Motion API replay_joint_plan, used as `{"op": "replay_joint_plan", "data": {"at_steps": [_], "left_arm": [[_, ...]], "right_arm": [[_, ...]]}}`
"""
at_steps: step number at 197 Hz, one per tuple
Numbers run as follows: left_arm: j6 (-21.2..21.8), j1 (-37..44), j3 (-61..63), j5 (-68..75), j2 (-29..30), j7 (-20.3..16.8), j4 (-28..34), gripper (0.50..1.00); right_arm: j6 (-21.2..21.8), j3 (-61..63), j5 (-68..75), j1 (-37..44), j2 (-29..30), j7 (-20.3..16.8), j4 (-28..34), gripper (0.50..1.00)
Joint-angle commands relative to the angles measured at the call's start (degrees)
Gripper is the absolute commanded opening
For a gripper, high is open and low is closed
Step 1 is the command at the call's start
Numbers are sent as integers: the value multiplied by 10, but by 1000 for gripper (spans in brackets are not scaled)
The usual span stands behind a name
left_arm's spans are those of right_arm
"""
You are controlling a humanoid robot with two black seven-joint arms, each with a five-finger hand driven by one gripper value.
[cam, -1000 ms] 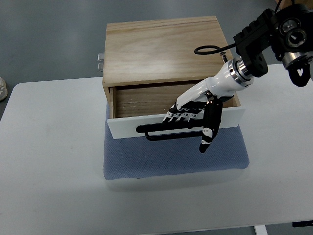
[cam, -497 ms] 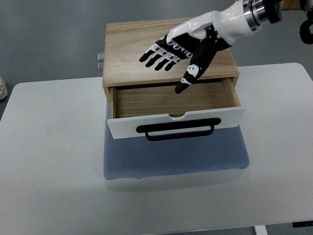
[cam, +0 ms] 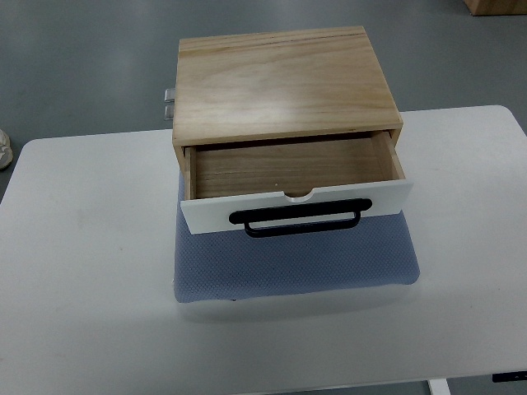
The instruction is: Open wood drawer with right hand
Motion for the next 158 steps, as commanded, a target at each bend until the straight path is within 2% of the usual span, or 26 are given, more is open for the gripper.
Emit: {"op": "replay_joint_plan", "data": {"at_steps": [1,42,66,109,158], "left_arm": [[0,0,0,0,0,1,0,1000],[0,0,0,0,0,0,0,1000],[0,0,0,0,0,0,0,1000],[0,0,0,0,0,0,0,1000],[0,0,0,0,0,1,0,1000]], "right_arm": [[-36,70,-2,-51,26,2,-52,940],[-39,182,-8,-128,96,11,-190,942],[-37,197,-8,-144,116,20,-239,940],[-36,248,-9,-177,151,66,-270,942],[-36,260,-9,-214,175,143,-274,942]]}}
